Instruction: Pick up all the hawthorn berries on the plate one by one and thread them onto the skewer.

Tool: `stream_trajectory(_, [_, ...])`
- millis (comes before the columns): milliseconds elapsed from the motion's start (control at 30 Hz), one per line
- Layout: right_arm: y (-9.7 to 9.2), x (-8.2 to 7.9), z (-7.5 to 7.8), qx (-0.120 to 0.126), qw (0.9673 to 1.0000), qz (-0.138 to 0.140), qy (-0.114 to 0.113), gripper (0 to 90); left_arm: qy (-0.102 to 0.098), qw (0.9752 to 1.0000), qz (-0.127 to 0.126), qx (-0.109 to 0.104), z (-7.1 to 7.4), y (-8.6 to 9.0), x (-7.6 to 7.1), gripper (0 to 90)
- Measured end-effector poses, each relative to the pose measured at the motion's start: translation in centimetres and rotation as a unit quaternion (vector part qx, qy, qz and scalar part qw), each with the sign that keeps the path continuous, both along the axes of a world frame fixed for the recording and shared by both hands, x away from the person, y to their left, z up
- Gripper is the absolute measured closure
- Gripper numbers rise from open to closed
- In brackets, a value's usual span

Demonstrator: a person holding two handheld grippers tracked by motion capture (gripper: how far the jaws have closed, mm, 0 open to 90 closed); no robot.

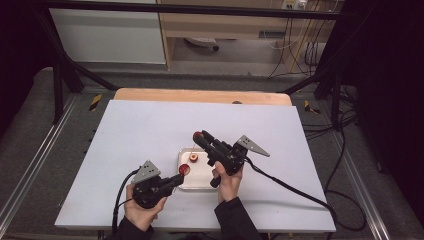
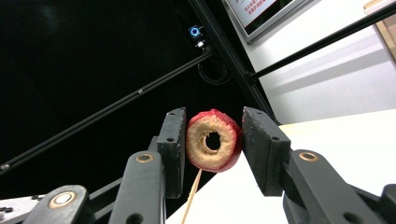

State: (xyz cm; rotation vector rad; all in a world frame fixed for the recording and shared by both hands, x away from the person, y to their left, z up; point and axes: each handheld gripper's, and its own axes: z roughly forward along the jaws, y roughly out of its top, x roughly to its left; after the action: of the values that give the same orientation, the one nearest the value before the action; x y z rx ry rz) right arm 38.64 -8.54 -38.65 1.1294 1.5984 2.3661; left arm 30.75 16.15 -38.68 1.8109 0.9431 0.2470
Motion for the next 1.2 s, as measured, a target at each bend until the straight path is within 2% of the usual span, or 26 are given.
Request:
stream_trajectory(733, [0.4, -0.2, -0.5, 0.002, 1.0000, 0.004, 0.005, 61.6, 0.000, 1.0000, 0.004, -0.004, 0.0, 0.0, 0.0, 88.6])
stream_trajectory(1000, [1.1, -0.7, -1.5, 0.008, 0.9998, 0.004, 0.016, 61.8, 0.006, 0.9999, 0.013, -0.003, -0.3, -0.2, 0.1, 88.8])
stream_trajectory(1200, [1.1, -1.1, -1.5, 0.010, 0.9994, 0.016, 0.028, 62.1, -0.002, 0.9999, 0.016, 0.000, -0.3, -0.2, 0.0, 88.9])
